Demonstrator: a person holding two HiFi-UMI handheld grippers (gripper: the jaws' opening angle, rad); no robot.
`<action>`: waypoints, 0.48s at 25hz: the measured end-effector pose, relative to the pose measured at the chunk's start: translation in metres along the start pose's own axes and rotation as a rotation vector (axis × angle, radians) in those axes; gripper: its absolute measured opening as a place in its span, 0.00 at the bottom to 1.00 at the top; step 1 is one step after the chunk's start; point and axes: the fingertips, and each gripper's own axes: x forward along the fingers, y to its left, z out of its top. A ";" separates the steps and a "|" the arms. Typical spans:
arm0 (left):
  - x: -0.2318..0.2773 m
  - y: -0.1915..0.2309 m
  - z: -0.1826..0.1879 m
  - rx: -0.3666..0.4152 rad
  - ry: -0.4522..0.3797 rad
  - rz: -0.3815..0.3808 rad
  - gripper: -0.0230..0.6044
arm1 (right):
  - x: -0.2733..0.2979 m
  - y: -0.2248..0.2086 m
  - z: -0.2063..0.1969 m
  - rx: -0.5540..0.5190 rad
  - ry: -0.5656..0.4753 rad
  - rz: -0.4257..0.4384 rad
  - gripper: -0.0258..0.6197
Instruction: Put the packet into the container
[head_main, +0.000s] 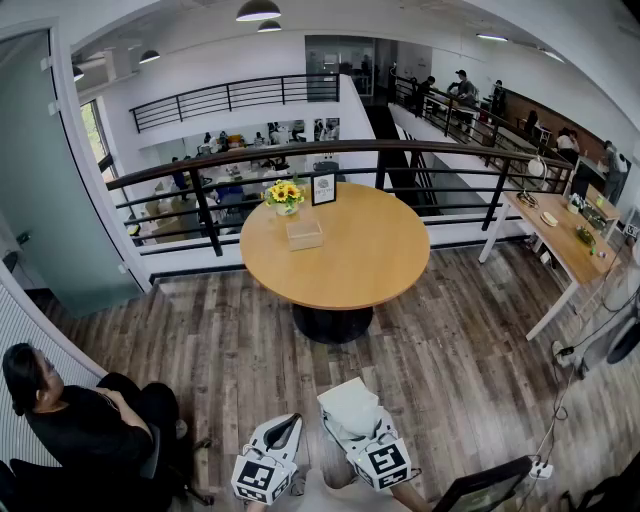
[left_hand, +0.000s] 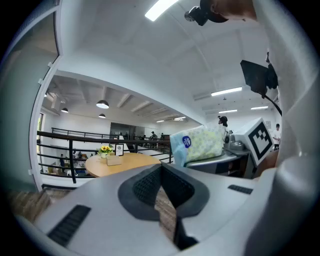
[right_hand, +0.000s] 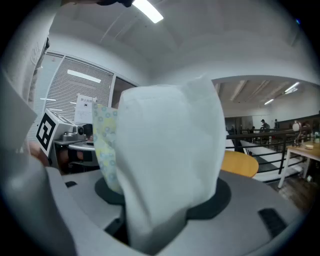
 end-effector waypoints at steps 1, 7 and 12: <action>0.001 0.000 0.000 0.001 -0.001 0.001 0.04 | 0.000 -0.001 0.000 -0.002 0.001 0.001 0.51; -0.001 -0.002 0.000 0.004 0.003 0.004 0.05 | -0.002 0.002 -0.002 -0.005 0.008 0.009 0.51; -0.002 -0.004 0.000 0.004 -0.001 0.008 0.04 | -0.002 0.004 -0.002 -0.010 0.009 0.017 0.51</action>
